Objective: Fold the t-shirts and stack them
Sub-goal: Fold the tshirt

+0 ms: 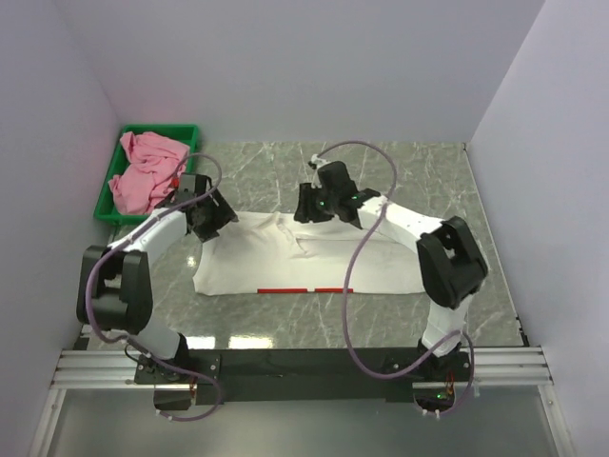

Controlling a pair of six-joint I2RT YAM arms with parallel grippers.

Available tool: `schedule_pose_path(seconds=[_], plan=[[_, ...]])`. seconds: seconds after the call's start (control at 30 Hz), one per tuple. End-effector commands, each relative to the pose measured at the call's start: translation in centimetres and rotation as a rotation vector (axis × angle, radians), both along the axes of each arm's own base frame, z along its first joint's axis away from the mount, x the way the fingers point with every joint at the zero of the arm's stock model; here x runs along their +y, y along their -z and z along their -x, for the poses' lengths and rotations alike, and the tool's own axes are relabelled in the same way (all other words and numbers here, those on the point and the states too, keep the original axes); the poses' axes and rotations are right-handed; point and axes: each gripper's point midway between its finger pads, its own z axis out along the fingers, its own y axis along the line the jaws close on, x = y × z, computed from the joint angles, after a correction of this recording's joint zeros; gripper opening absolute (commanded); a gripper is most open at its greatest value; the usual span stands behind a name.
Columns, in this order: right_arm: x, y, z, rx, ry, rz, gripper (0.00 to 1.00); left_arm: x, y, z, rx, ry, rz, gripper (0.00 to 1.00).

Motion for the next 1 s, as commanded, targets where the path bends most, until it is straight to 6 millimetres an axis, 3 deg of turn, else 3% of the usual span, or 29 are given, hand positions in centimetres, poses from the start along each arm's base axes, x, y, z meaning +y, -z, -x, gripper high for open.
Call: schedule_pose_path(seconds=[0.0, 0.27, 0.63, 0.97], plan=[[3.5, -1.5, -2.4, -0.091, -0.095, -0.032, 0.49, -0.6, -1.0, -2.7, -0.066, 0.049, -0.013, 0.74], [6.7, 1.4, -4.3, -0.041, -0.146, -0.025, 0.49, -0.5, 1.6, -3.6, -0.010, 0.066, -0.036, 0.73], [8.7, 3.6, -5.4, 0.006, -0.174, -0.032, 0.44, -0.9, 2.1, -3.5, -0.004, 0.082, -0.020, 0.70], [8.3, 3.8, -5.6, -0.014, -0.188, 0.003, 0.05, -1.4, 1.5, -3.1, -0.010, 0.095, 0.008, 0.71]])
